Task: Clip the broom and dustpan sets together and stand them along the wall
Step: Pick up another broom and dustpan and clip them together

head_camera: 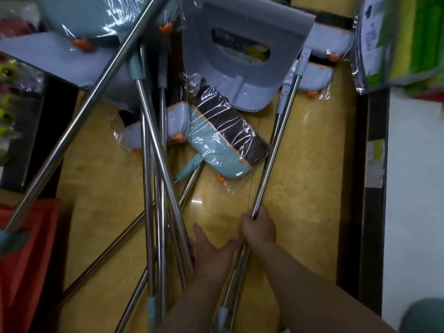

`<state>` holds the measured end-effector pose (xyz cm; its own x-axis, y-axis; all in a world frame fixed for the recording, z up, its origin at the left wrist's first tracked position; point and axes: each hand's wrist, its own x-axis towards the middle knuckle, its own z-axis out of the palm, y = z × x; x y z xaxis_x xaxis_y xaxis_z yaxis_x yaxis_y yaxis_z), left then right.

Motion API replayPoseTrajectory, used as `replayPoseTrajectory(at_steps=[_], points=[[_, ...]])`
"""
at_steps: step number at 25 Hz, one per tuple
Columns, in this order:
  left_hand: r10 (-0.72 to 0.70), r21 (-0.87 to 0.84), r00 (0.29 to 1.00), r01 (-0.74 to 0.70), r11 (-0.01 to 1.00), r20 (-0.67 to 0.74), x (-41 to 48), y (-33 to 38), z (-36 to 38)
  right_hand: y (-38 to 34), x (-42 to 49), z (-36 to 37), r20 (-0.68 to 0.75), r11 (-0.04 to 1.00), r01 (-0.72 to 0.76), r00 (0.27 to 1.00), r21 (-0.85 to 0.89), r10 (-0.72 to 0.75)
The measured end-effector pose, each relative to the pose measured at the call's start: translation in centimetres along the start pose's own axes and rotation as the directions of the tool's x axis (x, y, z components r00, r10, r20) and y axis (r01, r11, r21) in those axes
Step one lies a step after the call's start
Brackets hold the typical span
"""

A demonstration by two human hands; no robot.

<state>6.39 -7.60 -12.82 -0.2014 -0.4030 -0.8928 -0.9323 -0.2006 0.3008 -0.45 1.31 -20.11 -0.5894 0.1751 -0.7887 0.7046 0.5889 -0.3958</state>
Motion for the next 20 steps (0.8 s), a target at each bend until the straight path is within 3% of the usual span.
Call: replayPoseTrajectory(at_steps=[2,3,6,9,12,16,20], points=[[-0.022,-0.114,1.0,0.02,0.993,-0.019,-0.5,0.4,-0.6,-0.7,-1.4,-0.9,-0.112,0.958,-0.011,0.993,0.287,0.045],[-0.047,-0.144,0.999,0.047,0.988,0.003,-0.7,0.2,-1.1,-1.1,-2.0,-1.6,-0.17,0.939,0.003,0.984,0.345,0.059],[-0.025,-0.027,0.996,0.028,0.999,0.085,-1.4,0.1,-3.2,-2.1,-3.6,-3.6,-0.268,0.94,0.062,0.963,0.334,0.031],[0.036,-0.017,0.999,-0.036,0.999,0.023,-2.6,-0.1,-4.9,-3.3,-6.1,-4.9,-0.251,0.926,0.059,0.967,0.373,0.04],[0.052,0.004,0.999,-0.052,0.999,0.013,-4.8,0.9,-4.8,-3.9,-9.0,-5.0,-0.127,0.867,0.006,0.99,0.498,0.066],[0.041,-0.091,0.982,-0.025,0.996,0.187,-8.7,3.2,-2.9,-3.6,-12.6,-5.2,-0.07,0.851,-0.002,0.997,0.525,0.045],[0.021,-0.152,0.944,0.031,0.988,0.329,-11.7,5.0,-2.4,-5.4,-15.5,-6.7,-0.164,0.849,0.087,0.987,0.522,0.0]])
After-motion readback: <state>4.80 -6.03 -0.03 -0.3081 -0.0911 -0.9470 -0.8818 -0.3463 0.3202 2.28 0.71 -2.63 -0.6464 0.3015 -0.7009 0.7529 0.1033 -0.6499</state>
